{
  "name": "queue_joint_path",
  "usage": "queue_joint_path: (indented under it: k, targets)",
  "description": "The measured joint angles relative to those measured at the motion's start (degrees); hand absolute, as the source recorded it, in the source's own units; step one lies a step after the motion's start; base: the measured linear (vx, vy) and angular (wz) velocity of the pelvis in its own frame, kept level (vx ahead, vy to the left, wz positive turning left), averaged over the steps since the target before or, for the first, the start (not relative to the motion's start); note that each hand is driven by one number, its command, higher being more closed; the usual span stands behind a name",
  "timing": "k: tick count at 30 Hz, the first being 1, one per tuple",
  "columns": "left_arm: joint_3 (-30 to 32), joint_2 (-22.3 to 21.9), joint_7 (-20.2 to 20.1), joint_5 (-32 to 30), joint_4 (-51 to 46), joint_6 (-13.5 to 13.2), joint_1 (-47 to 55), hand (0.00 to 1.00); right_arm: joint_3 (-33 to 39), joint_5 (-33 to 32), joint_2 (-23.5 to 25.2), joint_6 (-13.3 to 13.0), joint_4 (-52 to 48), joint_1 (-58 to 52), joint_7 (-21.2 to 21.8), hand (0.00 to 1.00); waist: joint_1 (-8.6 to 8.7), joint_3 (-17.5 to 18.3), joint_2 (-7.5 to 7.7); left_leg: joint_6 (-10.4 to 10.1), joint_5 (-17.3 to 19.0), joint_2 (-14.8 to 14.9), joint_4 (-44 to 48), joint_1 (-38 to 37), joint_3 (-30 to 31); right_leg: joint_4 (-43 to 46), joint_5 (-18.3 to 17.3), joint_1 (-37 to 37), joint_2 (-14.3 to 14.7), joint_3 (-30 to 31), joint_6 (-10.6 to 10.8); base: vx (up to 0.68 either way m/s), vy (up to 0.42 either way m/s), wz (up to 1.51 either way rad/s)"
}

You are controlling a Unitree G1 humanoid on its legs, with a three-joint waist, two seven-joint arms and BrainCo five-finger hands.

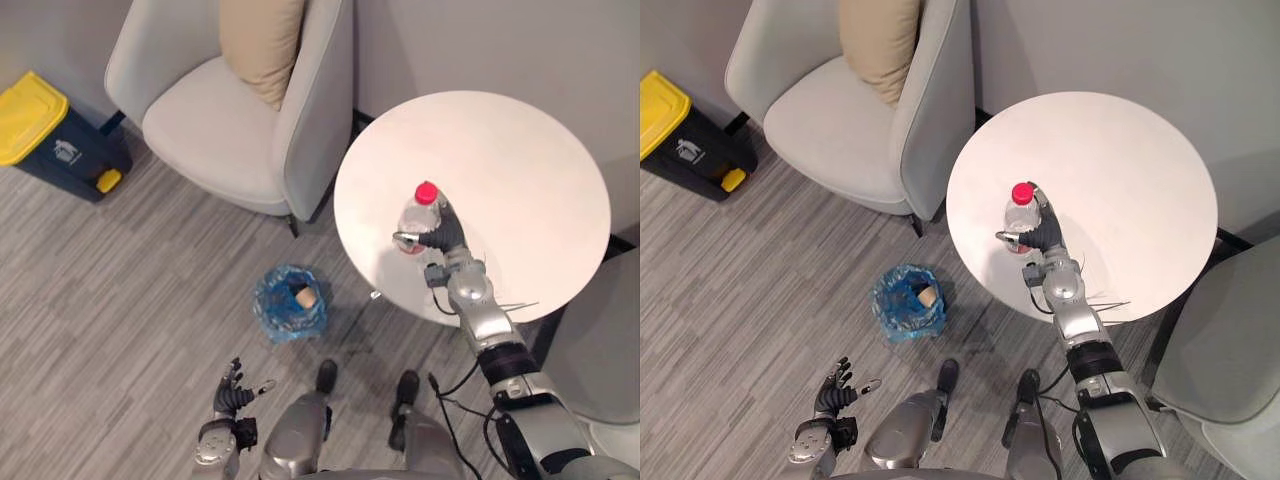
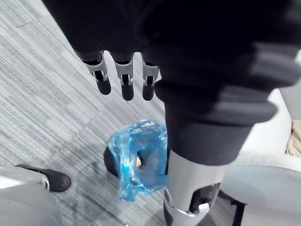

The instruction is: Gather rubbish on tea table into small bin, then transfer packed bag to large trash can.

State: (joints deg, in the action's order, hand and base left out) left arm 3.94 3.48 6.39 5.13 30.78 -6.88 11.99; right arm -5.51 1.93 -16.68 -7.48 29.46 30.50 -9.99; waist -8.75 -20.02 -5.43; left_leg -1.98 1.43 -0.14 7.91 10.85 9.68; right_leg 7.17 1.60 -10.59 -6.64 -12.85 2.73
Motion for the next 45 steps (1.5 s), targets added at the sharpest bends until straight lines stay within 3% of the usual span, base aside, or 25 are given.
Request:
queue_joint_path:
  k: [9, 16, 20, 23, 24, 25, 26, 27, 28, 29, 30, 33, 34, 36, 37, 39, 40, 41, 42, 43, 44, 45]
  targets:
    - [0.10, 0.00, 0.98, 1.06, 0.01, -0.05, -0.27, 0.00, -0.04, -2.03, -0.31, 0.14, 0.27, 2.42, -1.15, 1.00, -0.14, -1.02, 0.07, -0.23, -1.76, 0.09, -1.45, 1.25, 1.30, 1.58, -0.21, -1.85, -0.43, -1.28, -0.29, -0.05, -0.008, 0.10]
    - [0.48, -0.08, 1.22, 1.01, -0.09, -0.04, -0.19, 0.00, 1.04, -1.94, 0.30, -0.48, -18.88, -10.26, -0.92, 1.00, 0.33, -0.80, 0.38, -0.14, -2.08, 0.09, -2.90, -2.45, 2.03, 1.44, -1.08, 1.39, -0.44, -1.58, 0.02, 0.01, -0.004, 0.03]
    - [1.92, -0.48, 1.16, 0.98, 0.17, 0.01, 0.39, 0.00, 0.19, -1.53, 3.42, -1.40, -26.92, -19.61, 1.30, 1.00, 1.70, 1.39, 1.84, -0.32, -2.23, 0.06, -3.38, -3.61, 4.55, 0.85, -1.92, 3.84, -0.38, -4.27, -0.06, 0.03, -0.031, 0.28]
    - [1.87, -0.72, 1.12, 0.93, 0.44, 0.12, 0.43, 0.00, -0.09, -1.31, 4.55, -2.17, -28.89, -23.59, 2.62, 1.00, 1.72, 2.52, 2.55, -0.03, -2.85, 0.06, -3.52, -3.60, 4.79, 1.03, -2.60, 4.78, -0.68, -6.22, 0.07, 0.01, -0.021, 0.41]
    - [1.88, -0.92, 1.08, 0.90, 0.56, 0.21, 0.25, 0.00, -0.16, -1.26, 4.94, -2.72, -28.94, -24.94, 2.79, 1.00, 2.04, 3.03, 2.77, 2.61, -4.09, -0.50, -4.31, -2.95, 0.66, 1.17, -2.95, 5.38, -1.54, -8.13, -0.16, -0.04, 0.013, 0.76]
    - [1.92, -1.21, 1.08, 0.63, 0.67, 0.22, -0.01, 0.00, -0.06, -0.65, 5.08, -2.70, -28.95, -26.13, 2.78, 1.00, 1.98, 4.19, 3.05, 10.70, -1.27, 1.00, -6.74, -3.37, -7.64, 1.05, -2.85, 5.54, -2.62, -10.68, -0.10, -0.04, 0.021, 0.89]
    - [1.96, -1.22, 1.05, 0.30, 0.91, 0.26, -0.25, 0.00, -0.08, 0.07, 4.99, -2.72, -29.06, -26.43, 2.82, 1.00, 2.37, 4.55, 3.06, 12.30, -0.13, 1.93, -6.80, -3.41, -13.92, 0.31, -2.45, 6.21, -2.95, -11.61, -0.07, 0.02, 0.086, 1.21]
    - [1.96, -1.28, 0.96, -0.54, 1.59, 0.29, -0.94, 0.00, -0.68, 0.98, 4.82, -2.77, -29.11, -26.46, 3.10, 1.00, 3.44, 4.94, 2.85, 12.80, 0.71, 4.61, -4.46, -3.43, -24.47, -0.63, -2.28, 7.98, -4.48, -14.65, 0.20, 0.05, 0.136, 1.13]
    - [1.93, -1.42, 0.81, -1.48, 1.87, 0.29, -1.07, 0.00, -1.29, 1.07, 4.15, -2.78, -29.08, -26.21, 3.78, 1.00, 3.35, 5.29, 2.14, 11.40, 0.94, 8.17, -0.52, -3.28, -32.54, 0.03, -2.76, 8.86, -4.98, -16.21, 0.73, 0.05, 0.153, 1.00]
    - [1.90, -1.51, 0.59, -2.02, 1.89, 0.29, -0.60, 0.00, -1.65, 1.20, 3.85, -2.79, -29.10, -26.22, 4.17, 1.00, 3.39, 5.77, 1.32, 9.86, -0.46, 9.48, 0.62, -3.42, -34.76, 0.58, -3.33, 9.35, -4.74, -16.66, 1.30, 0.03, 0.117, 0.53]
    - [1.82, -1.56, -0.06, -3.03, 1.93, 0.27, 0.36, 0.00, -2.26, 2.12, 3.83, -2.78, -29.09, -26.39, 4.92, 1.00, 3.41, 6.53, 0.66, 3.63, -1.27, 9.73, 0.85, -4.12, -33.84, 1.30, -3.94, 10.30, -4.59, -17.10, 2.04, 0.04, 0.101, 0.30]
    - [1.76, -1.47, -0.23, -3.83, 1.95, 0.22, 1.89, 0.00, -4.85, 3.29, 5.14, -2.83, -28.92, -26.43, 6.42, 1.00, 3.10, 7.91, 1.73, 2.93, -1.28, 7.06, -1.88, -5.79, -33.41, 2.11, -4.36, 10.60, -7.10, -16.84, 3.39, 0.04, 0.109, 0.16]
    - [1.59, -1.46, -0.25, -4.01, 1.92, 0.23, 2.62, 0.00, -6.78, 3.53, 5.79, -2.84, -28.15, -26.44, 7.04, 1.00, 3.23, 7.86, 2.14, 2.89, -0.37, 5.95, -1.45, -6.28, -33.42, 4.84, -5.33, 10.24, -9.02, -16.65, 4.46, 0.04, 0.141, 0.12]
    - [1.23, -1.36, -0.27, -4.62, 1.90, 0.25, 3.04, 0.00, -8.75, 4.25, 6.38, -2.84, -26.19, -26.37, 7.66, 1.00, 3.29, 7.75, 2.63, 3.19, 2.14, 5.19, 1.35, -5.93, -33.25, 10.30, -7.13, 9.02, -11.81, -16.26, 4.55, 0.01, 0.148, 0.13]
    - [0.83, -1.25, -0.28, -4.79, 1.83, 0.24, 3.04, 0.00, -10.06, 4.99, 6.63, -2.82, -24.14, -26.07, 7.96, 1.00, 3.18, 7.71, 2.60, 3.46, 3.53, 5.09, 3.69, -5.16, -32.46, 16.75, -7.17, 6.60, -13.74, -14.34, 4.21, 0.00, 0.164, 0.38]
    - [-0.56, 0.18, -0.27, -4.80, 1.70, 0.17, 2.96, 0.00, -11.17, 5.48, 6.74, -2.65, -21.37, -25.96, 8.48, 1.00, 4.83, 7.14, 2.98, 4.23, 4.77, 4.85, 6.33, -4.44, -29.18, 27.93, -6.09, 1.69, -14.90, -7.98, -0.51, 0.01, 0.096, 0.69]
    - [-1.17, 1.06, -0.23, -4.79, 1.65, 0.19, 2.68, 0.00, -11.25, 5.52, 7.04, -2.56, -20.57, -26.07, 8.93, 1.00, 5.23, 6.29, 2.84, 4.05, 5.37, 4.84, 7.41, -4.07, -26.82, 30.26, -8.34, 0.47, -13.34, -3.76, 0.08, 0.03, -0.006, 1.01]
    - [-1.70, 1.66, -0.20, -4.79, 1.43, 0.19, 1.87, 0.00, -11.59, 5.92, 7.12, -2.53, -20.05, -25.71, 9.04, 1.00, 5.58, 5.33, 3.73, 4.06, 5.40, 4.74, 8.13, -3.13, -24.25, 29.70, -11.95, -1.78, -9.13, 2.75, 1.10, 0.03, -0.042, 0.99]
    - [-1.74, 2.02, -0.14, -4.78, 1.40, 0.19, 1.51, 0.00, -11.85, 6.25, 7.00, -2.53, -19.90, -25.28, 9.04, 1.00, 5.59, 4.88, 3.92, 4.06, 5.39, 4.68, 8.34, -2.67, -23.28, 28.41, -12.54, -2.57, -7.57, 5.15, 1.28, 0.01, -0.088, 1.00]
    - [-1.98, 2.64, -0.14, -4.78, 1.39, 0.15, 1.26, 0.00, -12.74, 7.27, 6.42, -2.53, -19.55, -24.28, 9.04, 1.00, 5.85, 4.56, 4.44, 3.78, 5.20, 4.06, 8.66, -1.39, -21.31, 24.42, -12.97, -4.08, -4.33, 9.11, 2.11, 0.02, -0.133, 1.20]
    - [-3.04, 3.35, -0.25, -4.76, 1.33, 0.02, 0.82, 0.00, -13.38, 7.88, 5.52, -2.59, -19.51, -22.83, 8.91, 1.00, 6.52, 4.23, 5.44, 2.86, 4.56, 2.01, 11.07, 1.67, -19.02, 17.87, -10.32, -4.99, -3.24, 10.78, 1.17, 0.02, -0.143, 1.33]
    - [-3.62, 3.25, -0.30, -4.76, 1.63, 0.01, -0.13, 0.00, -13.46, 7.97, 5.07, -2.73, -19.43, -21.79, 8.83, 1.00, 6.96, 3.52, 5.90, 2.94, 4.63, 1.21, 12.86, 2.90, -17.70, 18.11, -8.92, -5.76, -3.64, 11.09, 2.56, 0.02, -0.136, 1.21]
